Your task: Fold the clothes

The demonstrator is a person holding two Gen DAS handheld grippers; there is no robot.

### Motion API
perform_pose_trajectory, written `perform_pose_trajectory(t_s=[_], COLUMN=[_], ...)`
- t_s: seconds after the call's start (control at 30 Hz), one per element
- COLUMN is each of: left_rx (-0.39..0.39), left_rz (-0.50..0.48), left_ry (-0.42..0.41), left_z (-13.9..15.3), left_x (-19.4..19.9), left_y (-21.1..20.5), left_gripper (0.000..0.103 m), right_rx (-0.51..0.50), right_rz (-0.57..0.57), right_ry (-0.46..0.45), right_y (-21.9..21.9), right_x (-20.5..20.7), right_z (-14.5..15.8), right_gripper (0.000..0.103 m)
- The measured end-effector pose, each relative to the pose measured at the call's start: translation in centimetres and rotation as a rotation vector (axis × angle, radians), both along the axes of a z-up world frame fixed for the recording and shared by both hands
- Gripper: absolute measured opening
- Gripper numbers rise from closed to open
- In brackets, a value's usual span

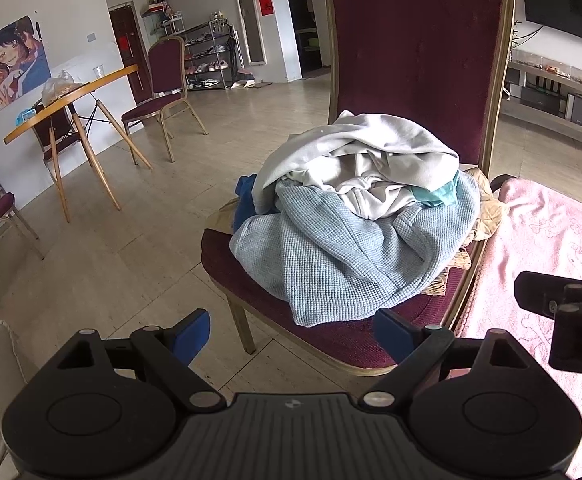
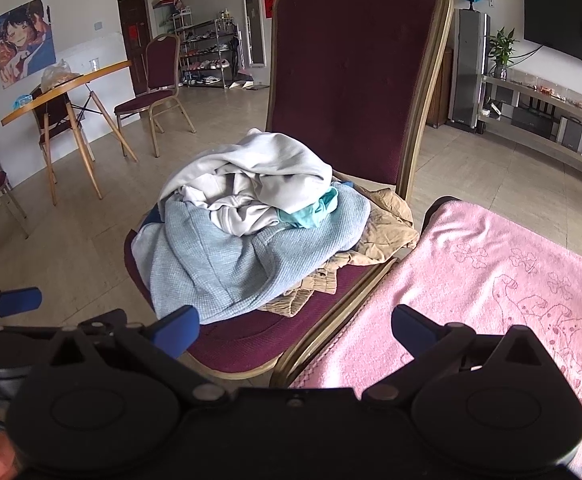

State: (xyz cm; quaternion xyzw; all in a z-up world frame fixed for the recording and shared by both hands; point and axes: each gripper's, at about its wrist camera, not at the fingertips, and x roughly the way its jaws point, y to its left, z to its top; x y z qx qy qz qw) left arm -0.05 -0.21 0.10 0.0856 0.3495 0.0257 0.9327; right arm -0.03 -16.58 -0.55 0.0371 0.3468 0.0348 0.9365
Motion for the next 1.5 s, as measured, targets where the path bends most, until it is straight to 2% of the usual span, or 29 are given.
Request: perform_pose_trajectory(t_s=[1.5], left_rx=[-0.003], left_rz=[-0.002], left_ry=[-0.002], left_z=[-0.22], left_x=[0.04], left_y=[0.19], left_gripper=[0.09], right_rx=[-0.001], right_rz=[-0.005], right_ry=[0.017], right_y=[-0.1], right_x=[0.13], right_z=[-0.02], right_gripper=[0.103])
